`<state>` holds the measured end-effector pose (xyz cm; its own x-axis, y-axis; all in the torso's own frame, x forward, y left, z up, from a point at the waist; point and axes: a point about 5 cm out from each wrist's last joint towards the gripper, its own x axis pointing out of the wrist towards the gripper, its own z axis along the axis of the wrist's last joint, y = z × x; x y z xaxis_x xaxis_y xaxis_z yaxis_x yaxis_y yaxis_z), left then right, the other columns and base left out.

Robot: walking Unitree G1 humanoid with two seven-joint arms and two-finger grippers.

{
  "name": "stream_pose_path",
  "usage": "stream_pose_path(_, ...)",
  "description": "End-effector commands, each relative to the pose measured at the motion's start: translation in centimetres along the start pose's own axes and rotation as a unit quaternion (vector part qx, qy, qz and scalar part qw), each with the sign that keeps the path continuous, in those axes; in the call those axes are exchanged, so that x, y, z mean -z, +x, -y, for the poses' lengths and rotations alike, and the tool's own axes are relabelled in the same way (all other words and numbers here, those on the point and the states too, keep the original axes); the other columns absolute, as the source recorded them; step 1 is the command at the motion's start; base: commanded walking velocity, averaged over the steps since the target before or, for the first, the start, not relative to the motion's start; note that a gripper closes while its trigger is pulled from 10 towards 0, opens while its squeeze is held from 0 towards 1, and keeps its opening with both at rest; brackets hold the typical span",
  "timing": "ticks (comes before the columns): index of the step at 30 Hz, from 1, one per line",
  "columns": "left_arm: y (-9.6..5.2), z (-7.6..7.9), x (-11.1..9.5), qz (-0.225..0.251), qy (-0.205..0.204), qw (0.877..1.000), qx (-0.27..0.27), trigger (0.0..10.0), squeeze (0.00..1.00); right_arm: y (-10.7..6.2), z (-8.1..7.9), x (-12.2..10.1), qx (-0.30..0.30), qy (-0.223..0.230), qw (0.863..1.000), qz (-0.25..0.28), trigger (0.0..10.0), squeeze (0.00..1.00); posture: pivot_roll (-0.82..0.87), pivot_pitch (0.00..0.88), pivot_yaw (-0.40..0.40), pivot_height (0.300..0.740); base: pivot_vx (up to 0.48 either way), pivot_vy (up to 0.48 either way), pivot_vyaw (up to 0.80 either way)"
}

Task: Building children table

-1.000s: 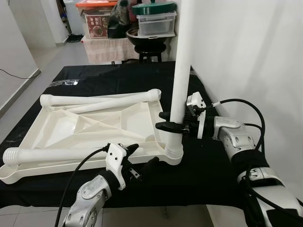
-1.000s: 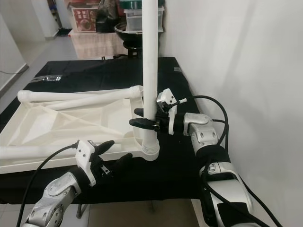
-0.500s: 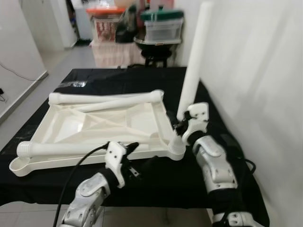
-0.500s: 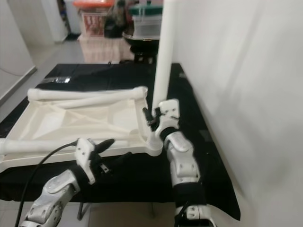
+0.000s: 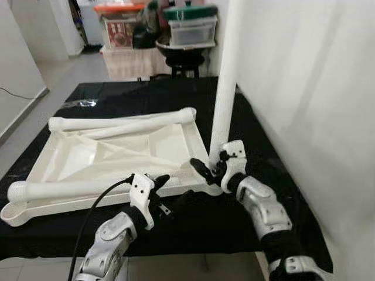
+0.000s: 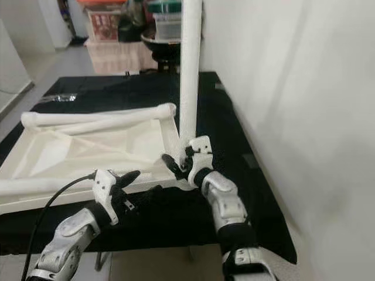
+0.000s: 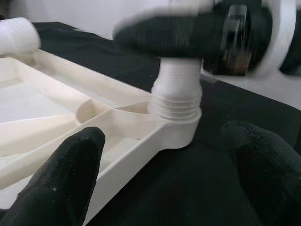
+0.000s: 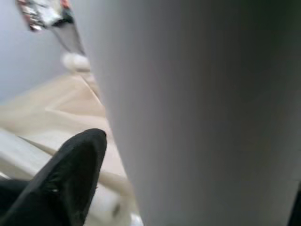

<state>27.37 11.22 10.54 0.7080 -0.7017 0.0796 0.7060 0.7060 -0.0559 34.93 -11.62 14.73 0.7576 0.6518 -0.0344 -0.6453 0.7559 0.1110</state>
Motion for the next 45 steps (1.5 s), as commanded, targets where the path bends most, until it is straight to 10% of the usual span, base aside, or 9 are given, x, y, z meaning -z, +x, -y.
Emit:
stream_pose_path(1,0.0,0.0,0.2,-0.004,-0.005,1.000,0.006,10.0,0.00,0.2,-0.3,-0.6,-0.052,-0.001,0.999,0.004,10.0,0.00,-0.05,0.000,-0.003,0.740,0.000,0.000,0.00)
stream_pose_path(14,-0.2,1.2,0.5,-0.002,0.010,0.999,0.047,10.0,0.00,-0.8,2.5,-2.7,-0.224,-0.056,0.971,-0.059,10.0,0.00,-0.04,0.000,-0.004,0.740,0.000,0.000,0.00)
stream_pose_path(15,-0.3,1.4,0.4,-0.002,0.022,0.999,0.048,10.0,0.00,-0.8,2.8,-2.8,-0.218,-0.044,0.973,-0.057,0.0,0.00,-0.04,0.000,-0.003,0.740,0.000,0.000,0.00)
stream_pose_path(27,-1.9,4.3,0.1,0.011,0.047,0.998,0.029,10.0,0.00,-3.6,3.8,0.7,-0.159,-0.026,0.985,-0.056,0.0,0.00,-0.05,0.000,0.004,0.740,0.000,0.000,0.00)
stream_pose_path(28,-2.3,4.6,0.0,0.013,0.051,0.998,0.019,4.7,0.00,-4.2,3.8,1.6,-0.112,-0.020,0.992,-0.056,0.0,0.00,-0.05,0.000,0.004,0.740,0.000,0.000,0.00)
stream_pose_path(30,-2.5,4.6,-0.1,0.014,0.051,0.998,0.014,4.7,0.00,-4.4,3.7,2.1,-0.086,-0.016,0.995,-0.057,0.0,0.00,-0.05,0.000,0.004,0.740,0.000,0.000,0.00)
stream_pose_path(31,-2.9,4.7,0.0,0.013,0.045,0.999,0.010,0.0,0.00,-4.6,3.2,3.1,-0.027,-0.018,0.997,-0.063,0.0,0.00,-0.06,0.000,0.006,0.740,0.000,0.000,0.00)
stream_pose_path(44,-3.1,3.6,0.6,-0.005,0.018,1.000,-0.019,0.0,0.00,-3.7,1.0,3.9,0.228,-0.037,0.972,-0.049,0.0,0.00,-0.06,0.000,0.019,0.740,0.000,0.000,0.00)
stream_pose_path(45,-3.0,3.5,0.7,-0.006,0.017,1.000,-0.021,0.0,0.00,-3.4,0.7,3.6,0.228,-0.036,0.972,-0.046,4.3,0.00,-0.06,0.000,0.020,0.740,0.000,0.000,0.00)
